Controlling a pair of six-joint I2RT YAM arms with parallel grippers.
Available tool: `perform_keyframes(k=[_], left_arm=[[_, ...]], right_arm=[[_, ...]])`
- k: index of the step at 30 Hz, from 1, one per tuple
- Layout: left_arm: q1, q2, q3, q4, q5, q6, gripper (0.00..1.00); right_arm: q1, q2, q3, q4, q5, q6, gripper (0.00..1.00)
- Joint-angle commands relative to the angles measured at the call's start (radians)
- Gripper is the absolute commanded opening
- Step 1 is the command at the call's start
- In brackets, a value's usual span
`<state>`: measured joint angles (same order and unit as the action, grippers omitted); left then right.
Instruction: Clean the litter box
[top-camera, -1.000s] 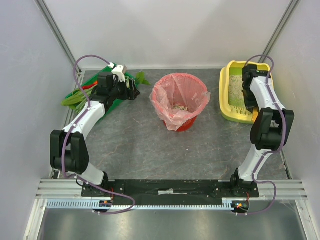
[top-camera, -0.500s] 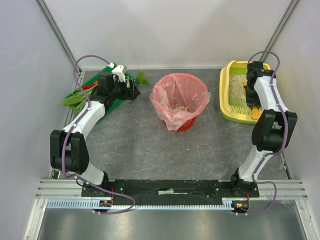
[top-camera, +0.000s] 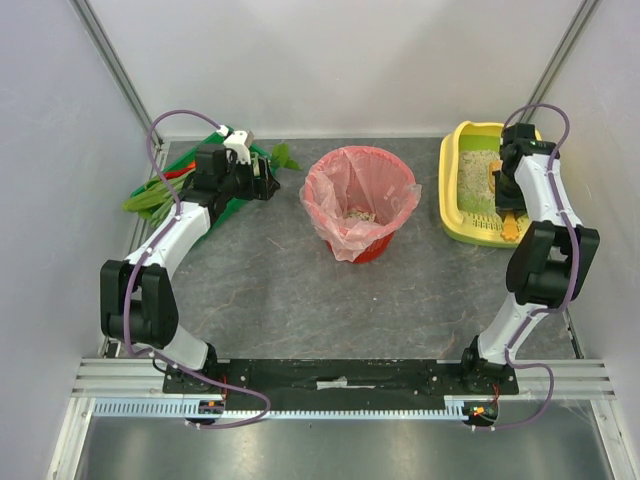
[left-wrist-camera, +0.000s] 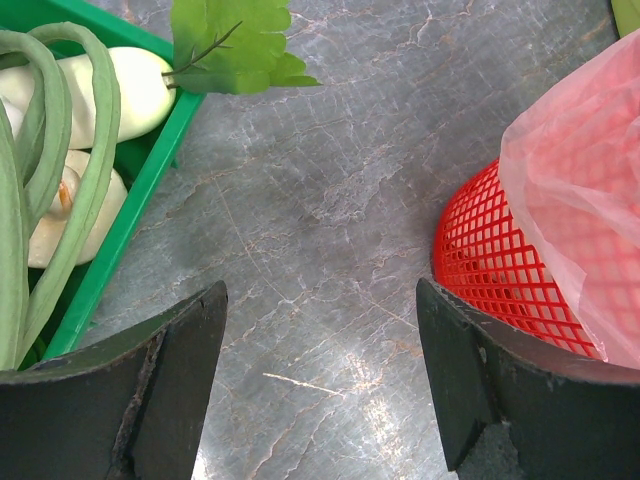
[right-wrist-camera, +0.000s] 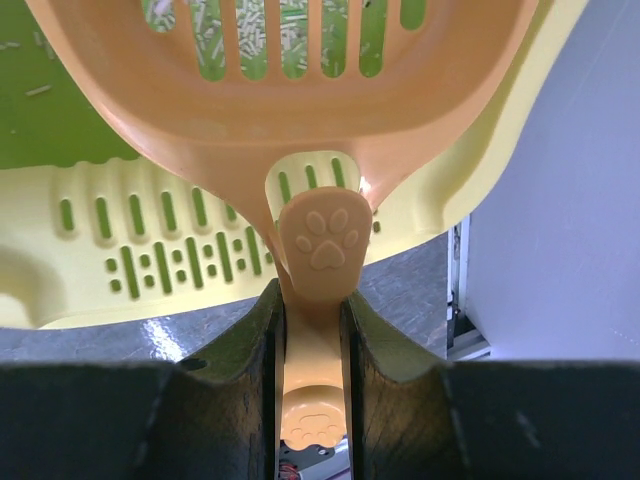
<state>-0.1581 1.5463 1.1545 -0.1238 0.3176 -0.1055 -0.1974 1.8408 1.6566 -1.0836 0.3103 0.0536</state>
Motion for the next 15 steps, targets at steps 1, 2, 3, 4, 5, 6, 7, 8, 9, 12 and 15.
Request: perform_keyframes(k=[1,2,3,4,5,6,7,8,9,12,15], left_arm=[[0.006,-0.034,0.005,0.050,0.015,0.003,0.83],[0.006,-0.034,0.008,0.050,0.017,0.001,0.83],[0.006,-0.035,0.007,0.050,0.017,0.000,0.83],[0.006,-0.040,0.008,0.052,0.018,-0.003,0.83],[0.006,-0.041,0.005,0.052,0.020,-0.005,0.83],[0.006,-0.045,0.005,0.052,0.020,-0.006,0.83],[0.006,-0.049,0.004,0.053,0.020,-0.007,0.83],[0.006,-0.051,0.004,0.055,0.023,-0.010,0.83],[0.006,-0.052,0.002,0.058,0.023,-0.014,0.83],[0.006,-0.054,0.002,0.069,0.034,-0.025,0.83],[0.006,-0.051,0.005,0.082,0.038,-0.040,0.82]], right_arm=[[0.019,-0.092,-0.003,0.039,-0.034,0.014,0.00],[0.024,-0.113,-0.004,0.039,-0.036,0.012,0.00],[0.029,-0.124,-0.004,0.042,-0.036,0.011,0.00],[0.033,-0.138,-0.004,0.047,-0.042,0.009,0.00],[0.042,-0.164,-0.006,0.048,-0.046,0.003,0.00],[0.049,-0.176,0.002,0.050,-0.057,0.003,0.00],[0.056,-0.186,0.011,0.044,-0.060,0.003,0.00],[0.075,-0.202,0.022,0.037,-0.065,0.002,0.00],[0.085,-0.209,0.044,0.030,-0.068,0.006,0.00],[0.145,-0.222,0.077,-0.001,-0.074,0.025,0.00],[0.232,-0.222,0.113,-0.022,-0.073,0.034,0.00]])
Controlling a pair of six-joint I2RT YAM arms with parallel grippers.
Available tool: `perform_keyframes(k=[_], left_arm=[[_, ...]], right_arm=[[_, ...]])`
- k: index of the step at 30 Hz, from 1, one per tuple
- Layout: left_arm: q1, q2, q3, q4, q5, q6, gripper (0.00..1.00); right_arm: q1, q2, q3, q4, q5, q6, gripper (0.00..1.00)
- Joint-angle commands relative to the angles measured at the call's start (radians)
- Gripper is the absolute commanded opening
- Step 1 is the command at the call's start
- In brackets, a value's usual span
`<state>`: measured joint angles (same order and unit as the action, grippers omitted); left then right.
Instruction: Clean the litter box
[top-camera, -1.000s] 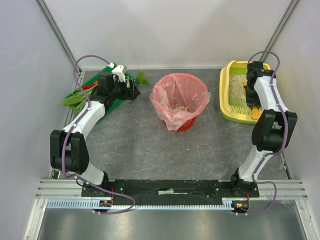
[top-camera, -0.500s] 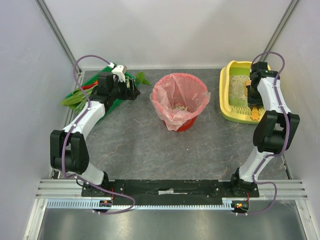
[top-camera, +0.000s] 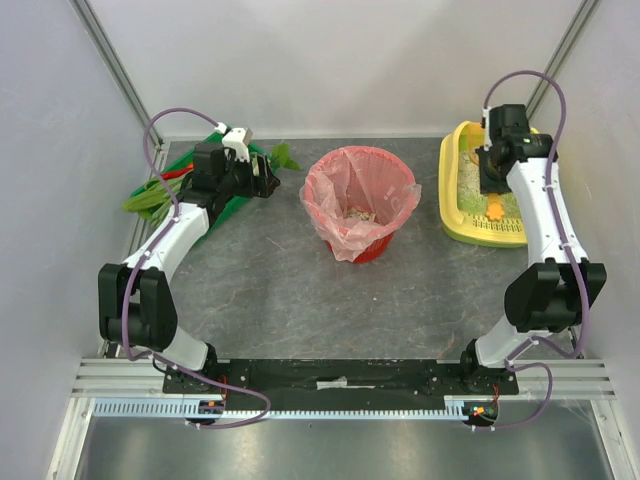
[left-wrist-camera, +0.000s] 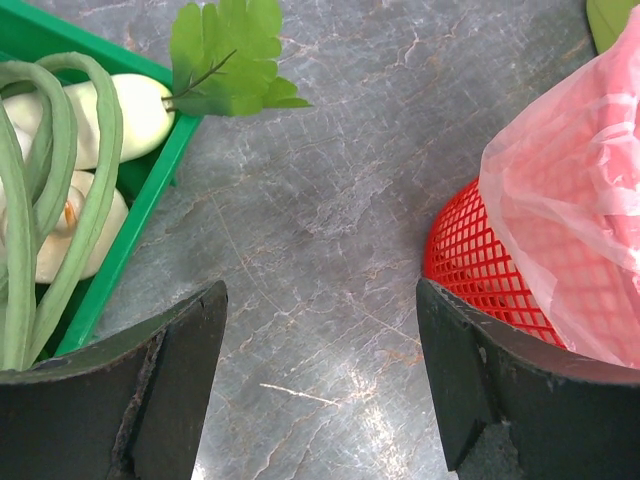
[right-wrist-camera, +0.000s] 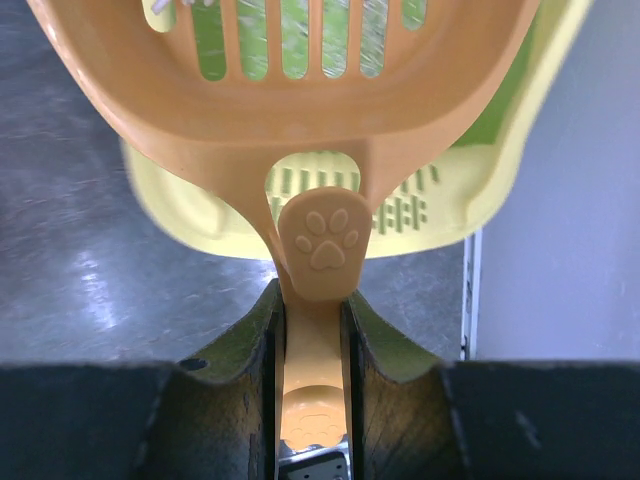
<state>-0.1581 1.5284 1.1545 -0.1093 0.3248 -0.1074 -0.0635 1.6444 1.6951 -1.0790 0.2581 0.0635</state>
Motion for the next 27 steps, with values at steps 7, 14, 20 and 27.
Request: perform_keyframes(k=[7,14,20,27], left_arm=[[0.005,-0.043,-0.009,0.080,0.045,-0.081,0.82],[0.006,-0.066,-0.016,0.071,0.039,-0.075,0.82],[0.005,-0.079,-0.021,0.065,0.031,-0.064,0.82],[0.005,-0.083,-0.030,0.069,0.030,-0.066,0.82]], right_arm=[[0.264,0.038,0.284,-0.149,0.019,0.021,0.00],[0.490,0.114,0.403,-0.222,0.193,-0.056,0.00],[0.602,0.101,0.322,-0.223,0.426,-0.126,0.00],[0.728,0.081,0.259,-0.217,0.751,-0.240,0.00]])
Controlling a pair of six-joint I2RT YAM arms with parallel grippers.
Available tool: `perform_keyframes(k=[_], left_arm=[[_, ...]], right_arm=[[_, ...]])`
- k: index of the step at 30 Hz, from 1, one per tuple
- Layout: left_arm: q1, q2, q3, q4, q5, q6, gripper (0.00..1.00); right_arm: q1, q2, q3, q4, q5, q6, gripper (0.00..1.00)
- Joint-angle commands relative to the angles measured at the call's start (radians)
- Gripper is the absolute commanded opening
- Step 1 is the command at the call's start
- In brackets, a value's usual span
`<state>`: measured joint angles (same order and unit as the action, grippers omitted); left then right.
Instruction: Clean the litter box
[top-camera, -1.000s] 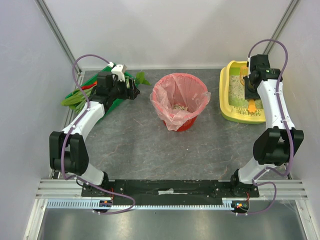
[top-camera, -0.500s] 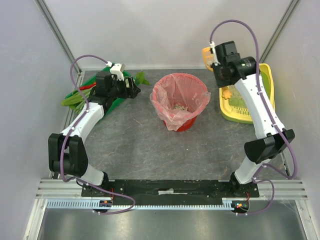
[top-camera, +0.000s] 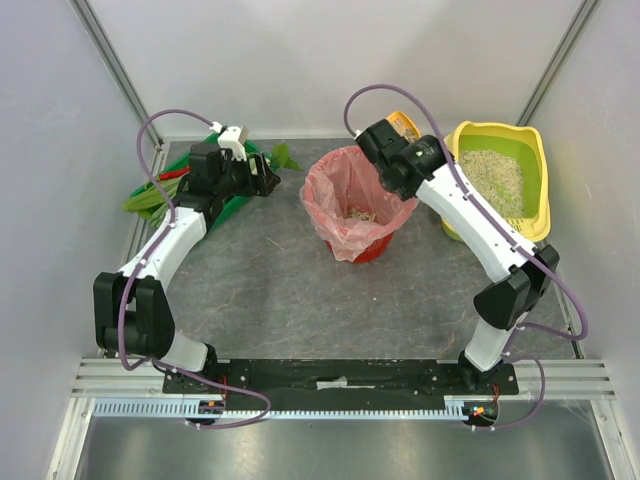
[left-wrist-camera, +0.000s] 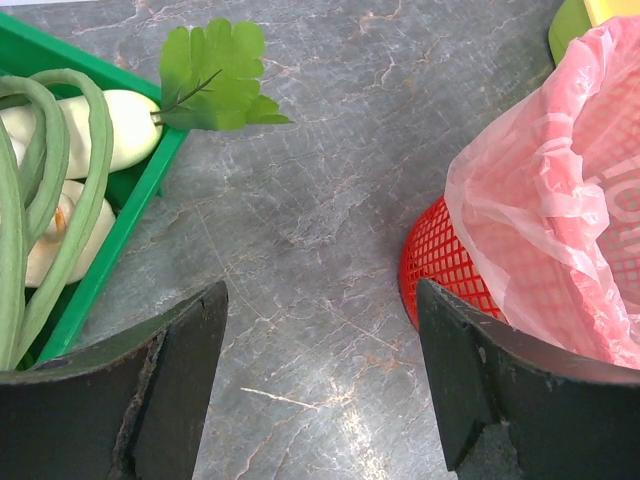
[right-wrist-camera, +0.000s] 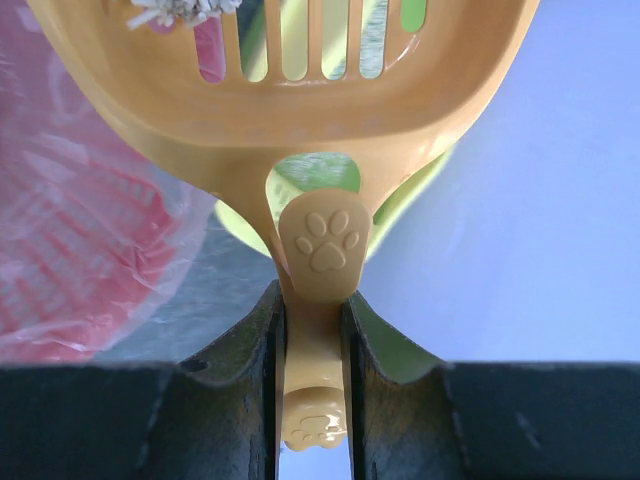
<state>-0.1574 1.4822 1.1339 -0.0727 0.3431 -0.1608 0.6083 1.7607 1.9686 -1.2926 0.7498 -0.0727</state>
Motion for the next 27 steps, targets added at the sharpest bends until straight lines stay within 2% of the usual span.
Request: perform_keyframes(k=[1,11,22,27], left_arm=[[0.004,-0.037,-0.010,0.033,0.011,-0.014,0.82],[0.004,-0.046,-0.033,0.040,0.017,-0.019,0.82],[0.004,-0.099,-0.097,0.019,-0.006,-0.005,0.82],[0.004,-0.092,-0.097,0.031,-0.009,-0.003,0.82]], right_arm=[[0.080,-0.038,-0.025,-0.004,0.301,-0.117,0.00],[0.197,-0.060,-0.108,-0.019,0.378,-0.228,0.00],[0.258,-0.109,-0.244,-0.017,0.620,-0.280,0.00],[0.298,-0.109,-0.258,-0.016,0.677,-0.300,0.00]])
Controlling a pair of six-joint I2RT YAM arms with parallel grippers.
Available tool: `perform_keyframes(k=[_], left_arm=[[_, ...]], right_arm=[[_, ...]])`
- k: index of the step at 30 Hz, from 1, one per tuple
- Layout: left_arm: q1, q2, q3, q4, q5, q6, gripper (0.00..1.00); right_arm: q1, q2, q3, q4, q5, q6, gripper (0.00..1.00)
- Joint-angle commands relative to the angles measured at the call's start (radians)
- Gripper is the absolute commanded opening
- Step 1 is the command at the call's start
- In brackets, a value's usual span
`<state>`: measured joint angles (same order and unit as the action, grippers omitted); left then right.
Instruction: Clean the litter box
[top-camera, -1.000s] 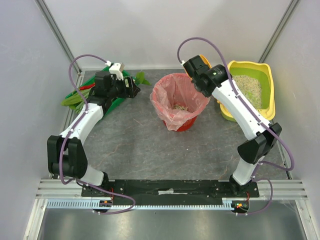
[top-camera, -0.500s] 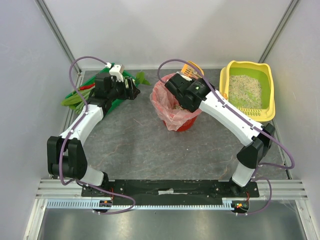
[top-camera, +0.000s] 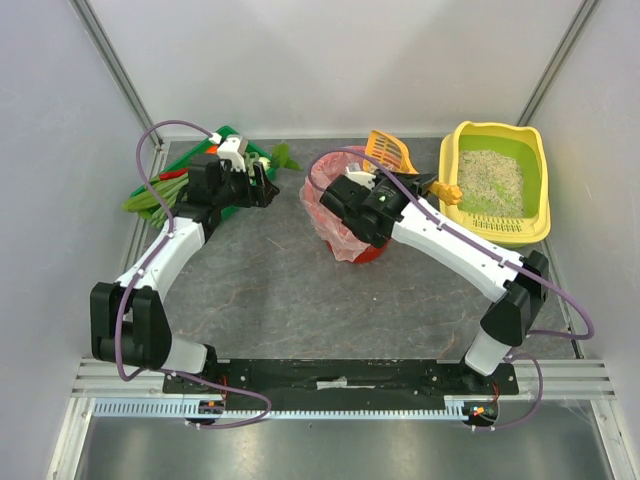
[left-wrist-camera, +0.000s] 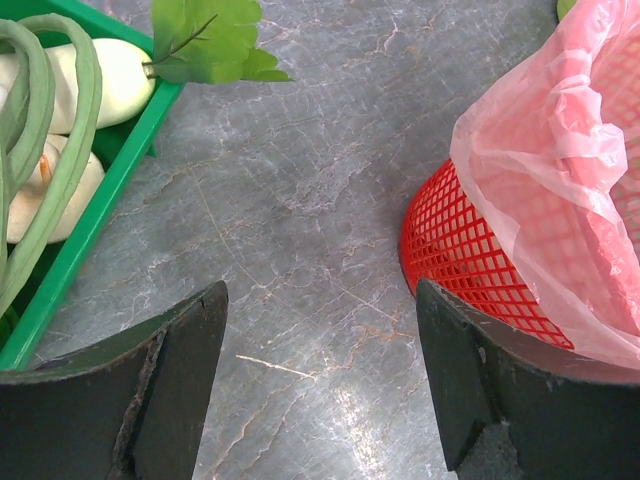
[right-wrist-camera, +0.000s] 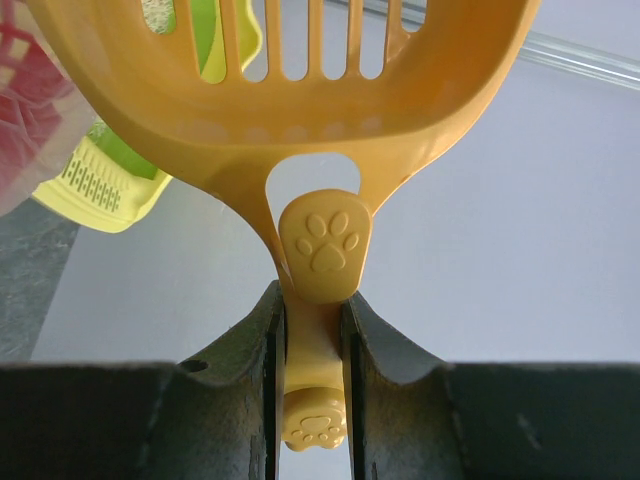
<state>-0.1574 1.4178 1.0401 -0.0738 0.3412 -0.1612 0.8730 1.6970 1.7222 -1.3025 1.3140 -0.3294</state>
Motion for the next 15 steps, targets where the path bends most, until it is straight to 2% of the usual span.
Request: perform_keyframes(k=[1,11,14,15], left_arm=[[0.004,-0.026,-0.005,0.035,-0.007,-0.003,0.82],[0.004,-0.043,-0.026,0.042,-0.008,0.005,0.83],[0.005,-0.046,-0.035,0.040,-0.010,0.005,0.83],[0.004,-0.048,-0.035,0.043,-0.008,0.003,0.83]], right_arm=[[0.046,-0.045,-0.028,-0.006,0.114,-0.049,0.00],[0.070,-0.060,-0.064,-0.040,0.050,-0.045,0.00],[0.070,-0.053,-0.069,-0.057,0.001,-0.030,0.00],[0.070,-0.050,-0.067,-0.061,-0.074,-0.025,0.00]])
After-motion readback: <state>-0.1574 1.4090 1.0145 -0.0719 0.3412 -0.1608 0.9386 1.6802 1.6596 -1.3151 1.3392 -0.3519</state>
